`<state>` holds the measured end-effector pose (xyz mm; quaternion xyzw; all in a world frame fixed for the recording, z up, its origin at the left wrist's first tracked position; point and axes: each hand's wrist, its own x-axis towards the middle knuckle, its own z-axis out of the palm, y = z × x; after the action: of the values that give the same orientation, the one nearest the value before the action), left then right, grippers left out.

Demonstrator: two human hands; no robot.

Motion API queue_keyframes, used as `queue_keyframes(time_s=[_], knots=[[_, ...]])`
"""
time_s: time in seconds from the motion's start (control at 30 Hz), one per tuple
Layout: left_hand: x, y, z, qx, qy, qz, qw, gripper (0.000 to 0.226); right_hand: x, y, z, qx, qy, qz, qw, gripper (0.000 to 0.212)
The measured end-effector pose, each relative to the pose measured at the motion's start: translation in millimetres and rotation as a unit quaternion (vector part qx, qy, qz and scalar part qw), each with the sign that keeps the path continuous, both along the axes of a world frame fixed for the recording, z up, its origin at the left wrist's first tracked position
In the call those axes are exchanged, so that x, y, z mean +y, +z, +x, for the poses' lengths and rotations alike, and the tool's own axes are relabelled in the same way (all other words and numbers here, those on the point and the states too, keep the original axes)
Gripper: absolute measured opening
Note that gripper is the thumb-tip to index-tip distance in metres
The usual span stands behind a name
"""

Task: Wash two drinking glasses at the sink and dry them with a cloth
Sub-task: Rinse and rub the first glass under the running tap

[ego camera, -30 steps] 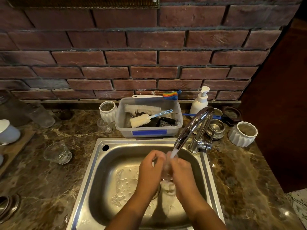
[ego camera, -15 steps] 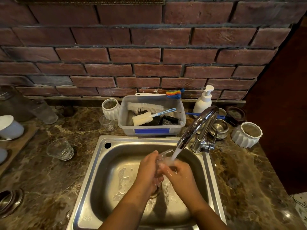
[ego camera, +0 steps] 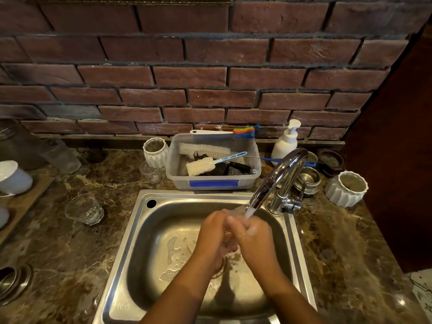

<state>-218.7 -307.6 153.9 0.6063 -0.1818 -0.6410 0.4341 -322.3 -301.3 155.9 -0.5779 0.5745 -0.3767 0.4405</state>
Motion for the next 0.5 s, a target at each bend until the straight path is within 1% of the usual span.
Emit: queue_keyframes(time_s=[0.03,0.07,0.1,0.13,0.17,0.2,0.27,0.33,0.37,0.43,0.47,0.5], knots=[[0.1,2.4,3.9,0.072,0.011,0.043,0.996,0.024,2.2,-3.0,-2.0,0.063,0.04,-0.037,0.997,0.027],[0.2,3.6,9.4,0.138,0.019,0.079,0.987,0.029,4.2,-5.1,-4.5,0.132,0.078,-0.079,0.985,0.031],[0.7,4.1,14.3,0.184,0.023,0.104,0.977,0.031,5.8,-8.0,-6.7,0.18,0.101,-0.121,0.971,0.034],[0.7,3.9,17.7,0.202,0.02,0.116,0.972,0.032,6.6,-10.4,-7.9,0.193,0.11,-0.146,0.964,0.034],[0.2,2.5,18.7,0.189,0.011,0.114,0.975,0.03,6.8,-10.4,-8.0,0.171,0.109,-0.141,0.969,0.031],[-0.7,0.6,17.1,0.149,0.009,0.1,0.984,0.027,6.7,-9.5,-6.9,0.121,0.102,-0.113,0.981,0.025],[-2.0,-3.4,9.6,0.04,0.025,0.036,0.998,0.026,5.2,-10.9,-0.8,0.018,0.075,-0.039,0.996,0.017],[-1.7,-6.4,2.3,-0.057,0.027,-0.055,0.996,0.024,1.8,-9.8,7.0,-0.062,0.005,0.032,0.998,0.017],[-0.4,-7.8,0.2,-0.105,0.023,-0.098,0.989,0.022,0.1,-8.1,9.6,-0.106,-0.034,0.073,0.991,0.017],[3.7,-10.0,-0.5,-0.207,0.015,-0.19,0.96,0.019,-3.4,-4.3,12.7,-0.212,-0.087,0.153,0.961,0.009],[5.9,-10.8,0.6,-0.274,0.002,-0.246,0.93,0.017,-5.1,-2.9,12.6,-0.275,-0.107,0.2,0.934,0.008],[8.1,-11.7,1.6,-0.35,-0.02,-0.302,0.887,0.017,-7.1,-1.6,10.5,-0.329,-0.128,0.248,0.902,0.011]])
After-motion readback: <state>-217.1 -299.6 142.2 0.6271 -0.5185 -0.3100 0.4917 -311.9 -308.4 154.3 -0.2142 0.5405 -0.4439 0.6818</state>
